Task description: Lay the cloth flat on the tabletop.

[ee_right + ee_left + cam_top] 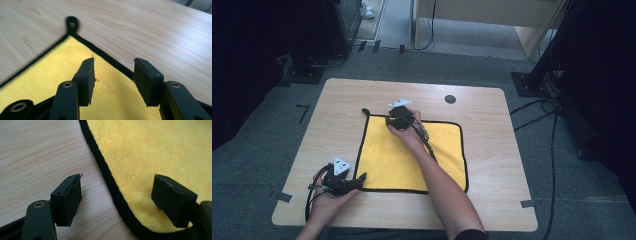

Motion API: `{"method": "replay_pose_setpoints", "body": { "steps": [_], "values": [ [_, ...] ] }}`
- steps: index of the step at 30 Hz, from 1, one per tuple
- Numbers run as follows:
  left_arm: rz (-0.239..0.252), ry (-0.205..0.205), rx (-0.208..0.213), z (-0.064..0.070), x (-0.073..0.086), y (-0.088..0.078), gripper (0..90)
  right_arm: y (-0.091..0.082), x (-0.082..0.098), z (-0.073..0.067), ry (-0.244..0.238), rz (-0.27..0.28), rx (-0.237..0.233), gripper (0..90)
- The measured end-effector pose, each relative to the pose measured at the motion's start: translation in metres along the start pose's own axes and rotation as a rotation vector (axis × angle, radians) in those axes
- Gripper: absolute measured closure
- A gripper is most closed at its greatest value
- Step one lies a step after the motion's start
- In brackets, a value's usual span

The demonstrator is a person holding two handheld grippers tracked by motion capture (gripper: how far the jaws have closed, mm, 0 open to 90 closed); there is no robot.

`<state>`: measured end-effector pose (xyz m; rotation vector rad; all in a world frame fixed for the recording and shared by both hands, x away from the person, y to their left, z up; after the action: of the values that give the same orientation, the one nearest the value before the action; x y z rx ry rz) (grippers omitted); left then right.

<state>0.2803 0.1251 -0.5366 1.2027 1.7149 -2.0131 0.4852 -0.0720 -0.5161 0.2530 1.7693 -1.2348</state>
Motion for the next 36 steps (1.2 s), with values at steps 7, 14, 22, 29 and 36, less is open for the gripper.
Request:
{"method": "replay_pose_setpoints", "body": {
  "steps": [7,14,22,29,36],
  "values": [
    [0.003,-0.003,-0.001,0.0,0.0,0.0,23.7,-0.054,0.026,0.051,0.069,0.023,0.07,52.0],
    [0.008,-0.004,-0.003,0.001,0.0,0.001,23.4,-0.114,0.07,0.122,0.157,0.02,0.181,52.6],
    [0.013,-0.006,-0.004,0.001,0.001,0.001,23.3,-0.146,0.109,0.168,0.239,-0.008,0.256,52.5],
    [0.011,-0.002,-0.004,0.001,0.001,0.001,23.3,-0.151,0.127,0.177,0.233,-0.038,0.218,52.9],
    [0.013,-0.003,-0.003,0.001,0.001,0.001,23.3,-0.145,0.126,0.178,0.262,-0.024,0.178,56.2]
  ]
}}
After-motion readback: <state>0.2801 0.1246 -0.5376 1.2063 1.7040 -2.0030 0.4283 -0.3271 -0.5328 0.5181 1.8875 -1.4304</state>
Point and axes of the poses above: each handheld gripper's, and its own axes: y roughly forward along the jaws, x roughly out of its underside, z roughly to its right, the point moved 3 cm from there along y, roughly forward along the jaws, and after that the axes turned 2 degrees about -x, right-handed, at the moved point
